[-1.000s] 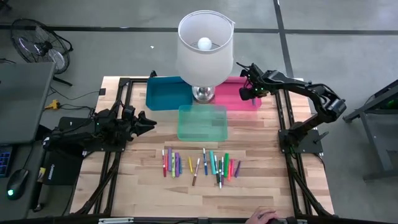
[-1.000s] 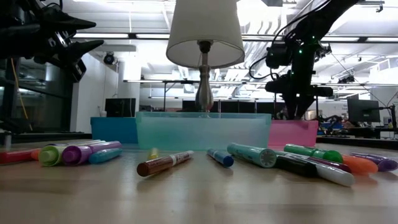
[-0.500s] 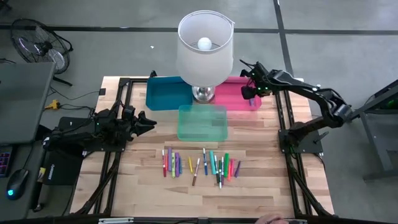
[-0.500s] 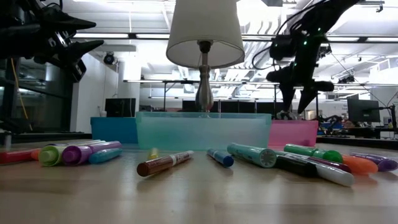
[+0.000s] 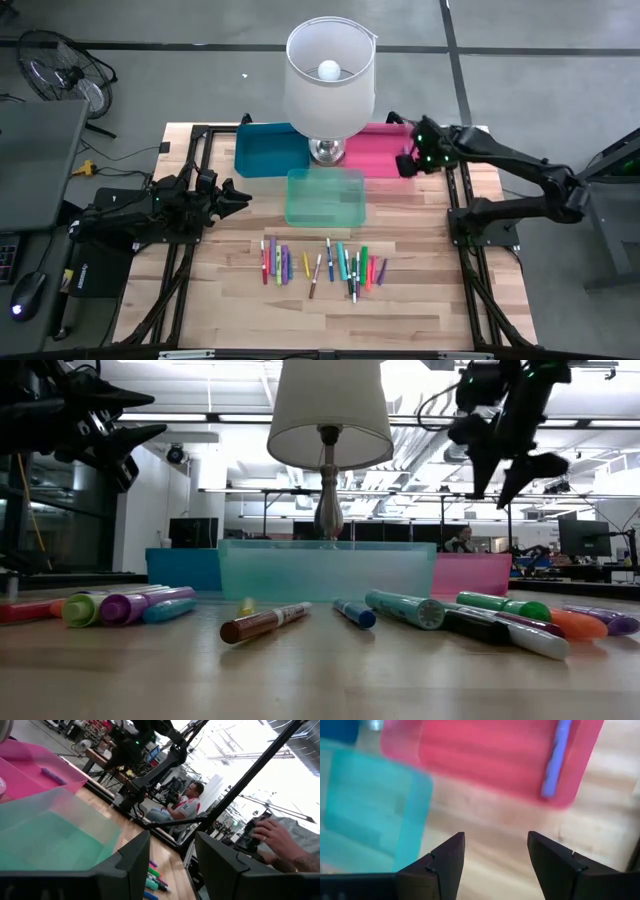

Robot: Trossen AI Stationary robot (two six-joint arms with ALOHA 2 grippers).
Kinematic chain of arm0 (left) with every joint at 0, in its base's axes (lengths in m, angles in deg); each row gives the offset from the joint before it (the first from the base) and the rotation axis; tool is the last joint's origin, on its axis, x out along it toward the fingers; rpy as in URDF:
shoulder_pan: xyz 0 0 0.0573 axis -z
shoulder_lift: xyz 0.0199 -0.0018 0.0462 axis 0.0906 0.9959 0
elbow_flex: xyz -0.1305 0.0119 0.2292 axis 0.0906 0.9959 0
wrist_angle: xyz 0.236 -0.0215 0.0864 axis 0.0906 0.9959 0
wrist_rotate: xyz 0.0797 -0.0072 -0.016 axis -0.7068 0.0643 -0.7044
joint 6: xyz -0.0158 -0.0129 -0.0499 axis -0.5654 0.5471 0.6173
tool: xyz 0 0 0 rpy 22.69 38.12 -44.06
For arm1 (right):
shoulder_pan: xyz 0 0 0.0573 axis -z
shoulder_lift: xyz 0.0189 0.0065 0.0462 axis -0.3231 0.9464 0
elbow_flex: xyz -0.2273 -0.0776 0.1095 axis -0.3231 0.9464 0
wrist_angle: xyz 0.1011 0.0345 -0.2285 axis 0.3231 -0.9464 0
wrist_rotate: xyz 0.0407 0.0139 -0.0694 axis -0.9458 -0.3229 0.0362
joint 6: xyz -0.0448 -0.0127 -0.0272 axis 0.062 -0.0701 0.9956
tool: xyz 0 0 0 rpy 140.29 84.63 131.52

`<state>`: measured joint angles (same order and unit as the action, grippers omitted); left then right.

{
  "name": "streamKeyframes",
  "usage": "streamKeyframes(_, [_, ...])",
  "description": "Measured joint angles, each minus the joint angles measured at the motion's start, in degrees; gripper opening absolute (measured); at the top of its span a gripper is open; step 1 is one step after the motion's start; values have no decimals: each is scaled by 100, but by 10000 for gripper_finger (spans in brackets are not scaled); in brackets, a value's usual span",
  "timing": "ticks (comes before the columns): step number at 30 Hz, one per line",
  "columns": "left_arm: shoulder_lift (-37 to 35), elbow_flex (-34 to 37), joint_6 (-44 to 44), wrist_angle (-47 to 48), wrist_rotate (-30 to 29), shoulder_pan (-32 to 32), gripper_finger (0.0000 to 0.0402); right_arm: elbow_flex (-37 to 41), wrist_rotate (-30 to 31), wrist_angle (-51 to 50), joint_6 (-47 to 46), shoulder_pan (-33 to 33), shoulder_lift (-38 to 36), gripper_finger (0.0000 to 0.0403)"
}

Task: Pick & Place Markers
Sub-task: Put the green highlighter pen into the red bin

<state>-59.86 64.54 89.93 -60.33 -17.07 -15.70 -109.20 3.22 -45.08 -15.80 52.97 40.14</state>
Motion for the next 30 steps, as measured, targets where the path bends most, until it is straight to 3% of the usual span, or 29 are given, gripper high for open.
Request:
streamKeyframes(9, [1, 0, 0, 2, -2, 0, 156, 669, -47, 105, -2345, -2024, -256, 206])
streamKeyframes(16, [0, 0, 0, 2, -4, 2, 156, 1136, -53, 1492, -4168, -3439, 176, 206])
streamKeyframes(22, [2, 0, 1, 2, -7, 1, 156, 1071, -16, 2242, -5011, -4066, 1083, 200])
streamKeyframes(30, [1, 0, 1, 2, -9, 2, 156, 404, -20, 2468, -5334, -4475, 2216, 195])
